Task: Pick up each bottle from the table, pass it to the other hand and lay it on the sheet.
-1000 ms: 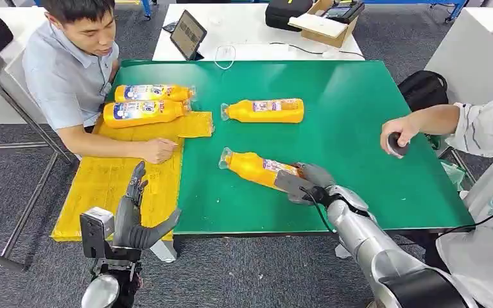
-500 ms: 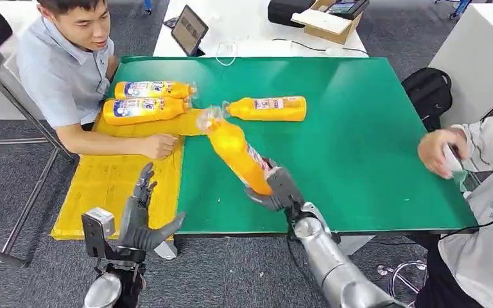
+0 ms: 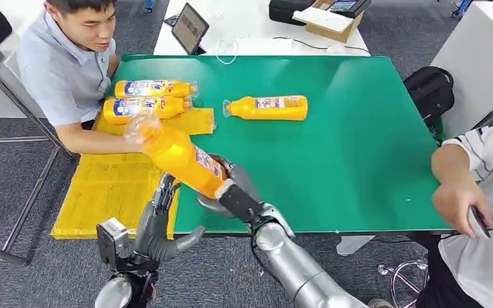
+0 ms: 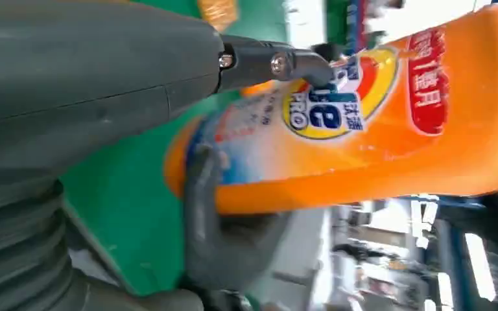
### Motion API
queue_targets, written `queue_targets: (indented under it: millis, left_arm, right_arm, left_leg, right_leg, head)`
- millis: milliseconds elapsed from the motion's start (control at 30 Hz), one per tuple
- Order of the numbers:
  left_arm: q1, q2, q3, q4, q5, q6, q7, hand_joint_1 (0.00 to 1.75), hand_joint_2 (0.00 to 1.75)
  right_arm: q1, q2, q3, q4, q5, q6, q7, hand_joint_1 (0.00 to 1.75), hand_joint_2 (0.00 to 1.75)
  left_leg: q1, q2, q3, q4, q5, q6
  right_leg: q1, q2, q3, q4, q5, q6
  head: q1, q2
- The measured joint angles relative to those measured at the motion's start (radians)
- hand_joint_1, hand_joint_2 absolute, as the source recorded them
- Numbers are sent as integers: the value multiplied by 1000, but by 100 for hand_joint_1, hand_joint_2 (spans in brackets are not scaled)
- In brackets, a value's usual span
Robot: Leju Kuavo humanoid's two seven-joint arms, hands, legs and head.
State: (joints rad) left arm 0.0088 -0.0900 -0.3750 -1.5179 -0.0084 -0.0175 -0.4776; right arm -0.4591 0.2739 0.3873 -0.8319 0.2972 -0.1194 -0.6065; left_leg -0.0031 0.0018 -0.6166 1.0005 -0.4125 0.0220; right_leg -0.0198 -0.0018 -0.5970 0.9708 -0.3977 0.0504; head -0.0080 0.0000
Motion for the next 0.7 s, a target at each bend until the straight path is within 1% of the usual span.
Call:
queue_targets:
  millis: [200,533,700]
  left_arm:
    - [-3,2,-1,0,7,0,-9,0,175]
    - [-3,3,-1,0,11,0,-11,0,175]
    - [-10,2,3,0,71,2,-15,0,175]
  right_arm:
    - [-37,15,54,65,0,-5,0,175,175]
    - [-49,21,74,100,2,-6,-1,175,175]
    - [-56,30,108,129,57,-26,-10,175,175]
  left_leg:
    - [0,0,0,0,0,0]
    - [0,0,0,0,0,0]
    - [0,0,0,0,0,0]
  right_leg:
    - [0,0,0,0,0,0]
    - [0,0,-1,0,0,0]
    - [0,0,-1,0,0,0]
  head:
    - [0,0]
    - [0,0]
    - [0,0]
